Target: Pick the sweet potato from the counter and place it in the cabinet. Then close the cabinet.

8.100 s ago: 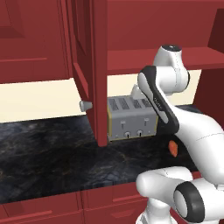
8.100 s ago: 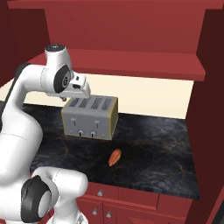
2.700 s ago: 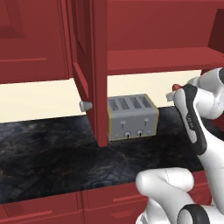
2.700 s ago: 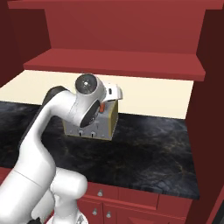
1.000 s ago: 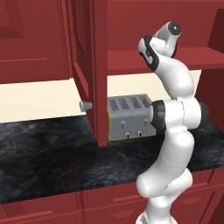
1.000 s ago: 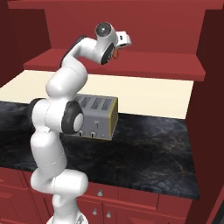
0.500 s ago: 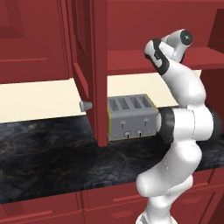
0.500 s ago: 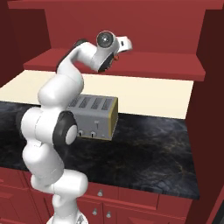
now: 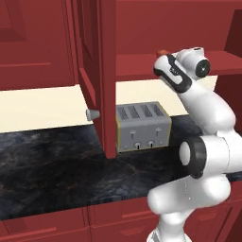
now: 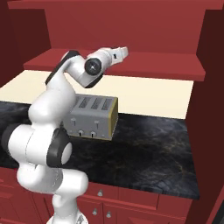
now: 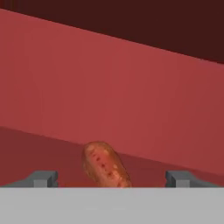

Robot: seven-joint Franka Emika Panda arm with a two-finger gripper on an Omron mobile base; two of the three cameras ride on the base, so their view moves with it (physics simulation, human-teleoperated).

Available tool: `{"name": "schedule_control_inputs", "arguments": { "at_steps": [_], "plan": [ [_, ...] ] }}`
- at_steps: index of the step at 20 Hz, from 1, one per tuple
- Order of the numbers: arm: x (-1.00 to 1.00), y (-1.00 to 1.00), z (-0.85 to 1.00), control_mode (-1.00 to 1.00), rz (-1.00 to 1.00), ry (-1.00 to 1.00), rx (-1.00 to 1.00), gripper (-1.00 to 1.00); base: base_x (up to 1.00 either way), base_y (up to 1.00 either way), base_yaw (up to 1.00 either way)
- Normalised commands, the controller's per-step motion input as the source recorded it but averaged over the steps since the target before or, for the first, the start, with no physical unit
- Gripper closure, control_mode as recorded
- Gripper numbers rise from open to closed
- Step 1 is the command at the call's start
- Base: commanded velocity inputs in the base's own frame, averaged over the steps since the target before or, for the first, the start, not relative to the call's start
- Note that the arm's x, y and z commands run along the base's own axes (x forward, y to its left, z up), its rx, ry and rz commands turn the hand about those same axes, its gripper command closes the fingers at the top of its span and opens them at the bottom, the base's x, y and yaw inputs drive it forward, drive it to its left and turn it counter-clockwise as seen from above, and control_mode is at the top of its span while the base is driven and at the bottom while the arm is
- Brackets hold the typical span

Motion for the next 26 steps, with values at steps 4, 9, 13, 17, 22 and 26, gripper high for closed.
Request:
{"name": "schedule_control_inputs", "arguments": {
  "at_steps": [4,9,13,17,22,26],
  "plan": [
    [-1.0,0.0,0.31,-1.0,-0.06,-0.06,0.12,-1.0,0.0,0.0,0.0],
    [-1.0,0.0,0.11,-1.0,-0.11,0.32,0.14,-1.0,0.0,0.0,0.0],
    [-1.0,0.01,0.07,-1.0,-0.15,0.62,0.11,-1.0,0.0,0.0,0.0],
    [-1.0,0.06,0.17,-1.0,-0.16,0.64,0.05,-1.0,0.0,0.0,0.0],
    [-1.0,0.01,0.18,-1.0,-0.12,0.63,0.05,-1.0,0.0,0.0,0.0],
    [-1.0,0.0,0.08,-1.0,-0.04,0.34,0.01,-1.0,0.0,0.0,0.0]
  ]
}}
